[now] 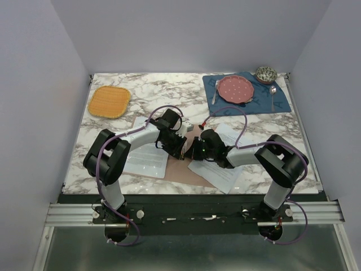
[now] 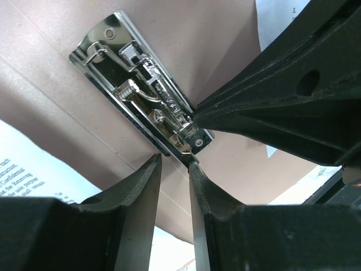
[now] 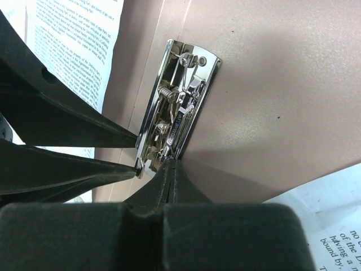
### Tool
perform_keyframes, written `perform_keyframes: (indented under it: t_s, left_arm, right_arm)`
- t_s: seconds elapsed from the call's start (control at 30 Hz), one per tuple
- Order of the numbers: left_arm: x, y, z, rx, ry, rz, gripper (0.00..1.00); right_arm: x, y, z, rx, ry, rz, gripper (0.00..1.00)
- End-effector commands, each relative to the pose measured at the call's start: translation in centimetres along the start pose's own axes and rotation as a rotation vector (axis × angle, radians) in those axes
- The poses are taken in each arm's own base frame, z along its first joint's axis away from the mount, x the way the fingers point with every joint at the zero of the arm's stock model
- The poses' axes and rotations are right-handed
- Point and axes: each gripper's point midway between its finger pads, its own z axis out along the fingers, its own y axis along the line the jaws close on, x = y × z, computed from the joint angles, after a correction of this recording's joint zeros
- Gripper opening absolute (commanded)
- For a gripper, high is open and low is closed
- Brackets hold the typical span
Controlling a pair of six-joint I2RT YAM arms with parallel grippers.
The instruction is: Put the files into the folder
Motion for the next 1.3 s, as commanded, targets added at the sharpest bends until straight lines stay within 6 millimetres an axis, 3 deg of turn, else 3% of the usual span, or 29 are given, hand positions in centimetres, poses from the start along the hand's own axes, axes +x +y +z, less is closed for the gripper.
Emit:
perform_keyframes:
  t_s: [0.0, 0.27, 0.53, 0.7, 1.0, 1.27]
  left_arm:
    - [-0.2, 0.6, 1.5, -0.002, 0.001, 0.001, 0.36]
    - [-0.1, 1.1, 2.1, -0.028, 0.018, -0.006, 0.31]
    - [0.2, 1.7, 3.1, -0.039, 0.06, -0.029, 0.09]
    - [-0.3, 1.0, 1.7, -0.036, 0.028, -0.019, 0.07]
    - [-2.0, 0.8, 1.7, -0.029, -0.012, -0.035, 0.07]
    - [-4.3, -1.8, 0.9, 0.111, -0.058, -0.03, 0.07]
  right_arm:
    - [1.3, -1.0, 0.6, 0.022, 0.029, 0.016, 0.01]
    - [2.8, -1.5, 0.9, 0.009, 0.065, 0.048, 0.01]
    - [4.1, -2.1, 0.8, 0.018, 0.09, 0.075, 0.01]
    - [4.1, -2.6, 0.3, 0.037, 0.083, 0.078, 0.01]
    - [4.8, -2.6, 0.4, 0.032, 0.094, 0.089, 0.01]
    - [5.0, -2.8, 0.6, 0.047, 0.1, 0.095, 0.01]
